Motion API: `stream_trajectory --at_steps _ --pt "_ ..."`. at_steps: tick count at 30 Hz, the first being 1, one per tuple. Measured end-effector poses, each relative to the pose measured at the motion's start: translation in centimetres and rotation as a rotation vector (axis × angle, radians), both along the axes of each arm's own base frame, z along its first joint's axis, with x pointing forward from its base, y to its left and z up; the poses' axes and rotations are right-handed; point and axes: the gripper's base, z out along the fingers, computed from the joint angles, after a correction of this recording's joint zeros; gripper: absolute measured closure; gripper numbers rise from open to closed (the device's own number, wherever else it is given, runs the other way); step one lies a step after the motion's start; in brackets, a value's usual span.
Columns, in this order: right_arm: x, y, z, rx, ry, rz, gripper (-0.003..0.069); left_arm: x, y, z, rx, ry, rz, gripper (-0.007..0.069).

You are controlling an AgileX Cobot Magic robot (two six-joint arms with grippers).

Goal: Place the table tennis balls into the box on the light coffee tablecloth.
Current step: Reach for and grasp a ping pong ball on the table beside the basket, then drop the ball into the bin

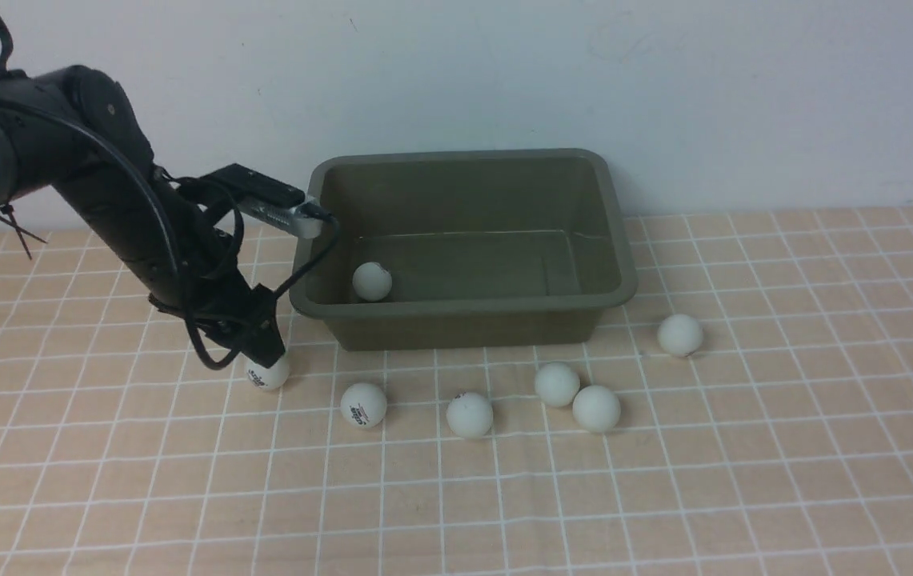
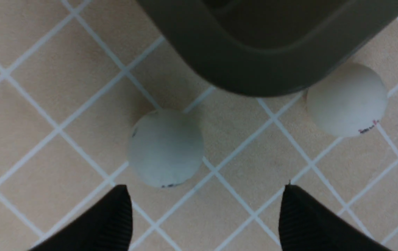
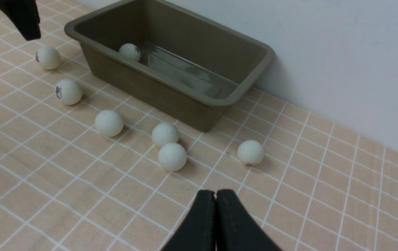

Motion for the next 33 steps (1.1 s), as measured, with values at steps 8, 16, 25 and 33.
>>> stream_trajectory --at_steps 8,16,25,33 --pt "-0.1 0.1 -0.1 -0.004 0.017 0.008 0.0672 1.4 0.0 -3.9 0.004 0.008 0.009 0.0203" --pt "-0.2 0.1 -0.3 -0.009 0.041 0.020 0.0672 1.1 0.2 -1.6 0.035 0.056 -0.014 0.0323" --pt "-0.2 0.1 -0.4 -0.009 0.043 0.020 0.0672 2.6 -2.3 9.3 -0.205 -0.203 -0.045 0.0323" --pt "-0.2 0.1 -0.3 -0.009 0.041 0.019 0.0672 5.9 -6.6 5.3 -0.223 -0.260 -0.157 0.0314"
